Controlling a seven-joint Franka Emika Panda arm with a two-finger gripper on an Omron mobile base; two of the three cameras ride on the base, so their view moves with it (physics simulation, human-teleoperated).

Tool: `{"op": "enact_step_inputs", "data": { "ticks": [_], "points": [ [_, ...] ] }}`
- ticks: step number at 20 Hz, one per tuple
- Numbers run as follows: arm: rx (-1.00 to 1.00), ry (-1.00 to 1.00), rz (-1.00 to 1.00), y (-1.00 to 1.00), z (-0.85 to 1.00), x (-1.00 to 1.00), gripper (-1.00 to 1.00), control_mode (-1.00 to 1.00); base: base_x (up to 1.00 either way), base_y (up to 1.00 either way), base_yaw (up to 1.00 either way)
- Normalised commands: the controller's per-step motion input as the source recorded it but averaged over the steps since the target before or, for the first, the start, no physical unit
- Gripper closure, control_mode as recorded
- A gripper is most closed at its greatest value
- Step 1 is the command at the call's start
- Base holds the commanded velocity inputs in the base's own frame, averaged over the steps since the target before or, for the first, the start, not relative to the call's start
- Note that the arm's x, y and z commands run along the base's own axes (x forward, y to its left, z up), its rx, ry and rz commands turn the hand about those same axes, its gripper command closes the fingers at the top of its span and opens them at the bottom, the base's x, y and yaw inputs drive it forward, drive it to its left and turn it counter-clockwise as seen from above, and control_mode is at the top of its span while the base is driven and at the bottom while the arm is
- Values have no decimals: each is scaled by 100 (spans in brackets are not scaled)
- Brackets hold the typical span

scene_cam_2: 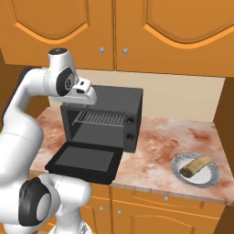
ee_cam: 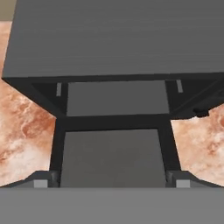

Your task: Pull the toaster oven rack outwards. Pick up the baguette from the plate and place it on the toaster oven rack. Close the toaster oven door fully and set the temperature to the lowest setting.

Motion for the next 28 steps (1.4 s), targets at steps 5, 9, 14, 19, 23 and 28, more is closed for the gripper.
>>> {"op": "enact_step_inputs", "data": {
  "ticks": [5,9,14,19,23,28],
  "points": [
    [2,0,-21,-3,-1,0,-100,-100,0,0,0],
    [0,0,-16,-1,0,0,-100,-100,0,0,0],
    [1,0,-8,-5,0,0,-100,-100,0,0,0],
    [3,-14,-2,-7,0,-28,-100,-100,0,0,0],
    [0,-23,0,0,-1,-67,-100,-100,0,0,0],
    [20,-23,3,0,-6,-13,-100,-100,0,0,0]
  ]
}}
